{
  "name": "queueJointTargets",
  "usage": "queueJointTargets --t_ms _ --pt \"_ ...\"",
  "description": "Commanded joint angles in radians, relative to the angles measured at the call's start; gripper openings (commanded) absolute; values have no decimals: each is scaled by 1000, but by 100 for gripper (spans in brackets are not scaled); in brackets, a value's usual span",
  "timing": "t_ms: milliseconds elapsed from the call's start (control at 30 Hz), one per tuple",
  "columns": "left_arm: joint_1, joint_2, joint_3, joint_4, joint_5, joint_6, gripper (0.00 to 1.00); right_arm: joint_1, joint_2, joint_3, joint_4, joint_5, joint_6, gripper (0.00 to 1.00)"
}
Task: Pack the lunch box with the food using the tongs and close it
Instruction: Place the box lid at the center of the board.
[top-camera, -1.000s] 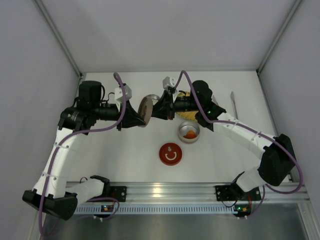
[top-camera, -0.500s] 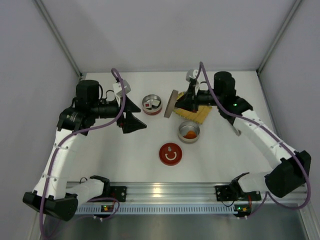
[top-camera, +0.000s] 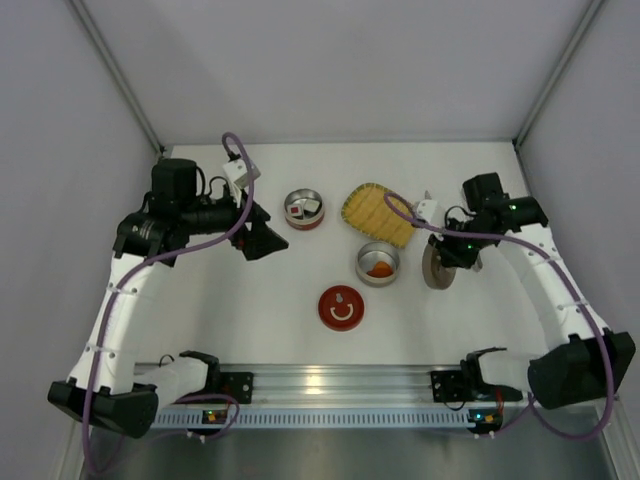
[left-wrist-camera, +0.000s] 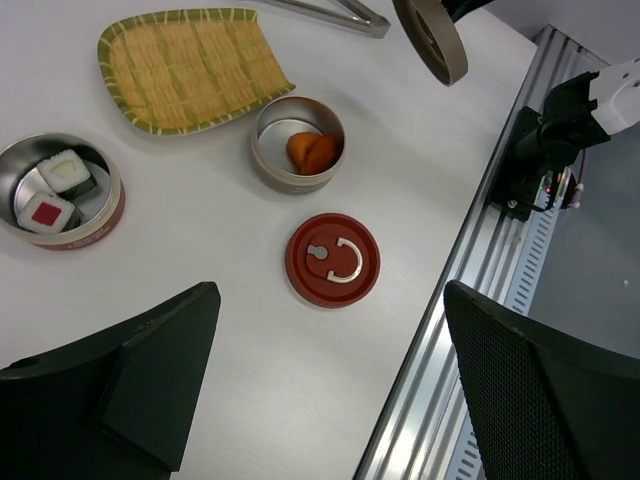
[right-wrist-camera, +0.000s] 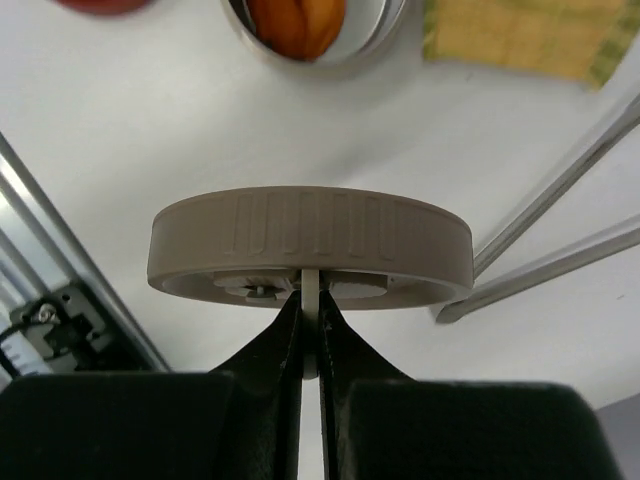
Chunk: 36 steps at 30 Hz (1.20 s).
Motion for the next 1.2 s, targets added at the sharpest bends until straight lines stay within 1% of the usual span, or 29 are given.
queueJointTargets --t_ms 0,100,133,167,267,367,500,633,867,1167 --pt "7 4 -11 6 -41 -15 98 -16 102 -42 -139 203 -49 0" --pt "7 10 -11 1 -82 -19 98 -11 211 -42 -128 227 5 0" --pt "7 10 -13 3 -134 -32 98 -8 235 -42 -117 238 20 0" --pt "7 13 -14 0 -157 -35 98 -2 279 -41 -92 241 46 0" --pt "7 18 -22 -14 -208 -35 98 10 355 -36 -29 250 97 0" --pt "9 15 -33 -19 -225 -32 98 36 395 -42 27 258 147 0" --pt "10 6 -54 1 -245 -32 98 51 427 -85 148 266 189 0" --pt "13 -8 -82 21 -254 -32 98 51 452 -127 231 251 213 1" --pt "21 -14 -95 29 -246 -35 98 53 476 -170 327 217 238 8" --pt "23 -31 -106 30 -243 -36 98 53 440 -222 375 181 241 15"
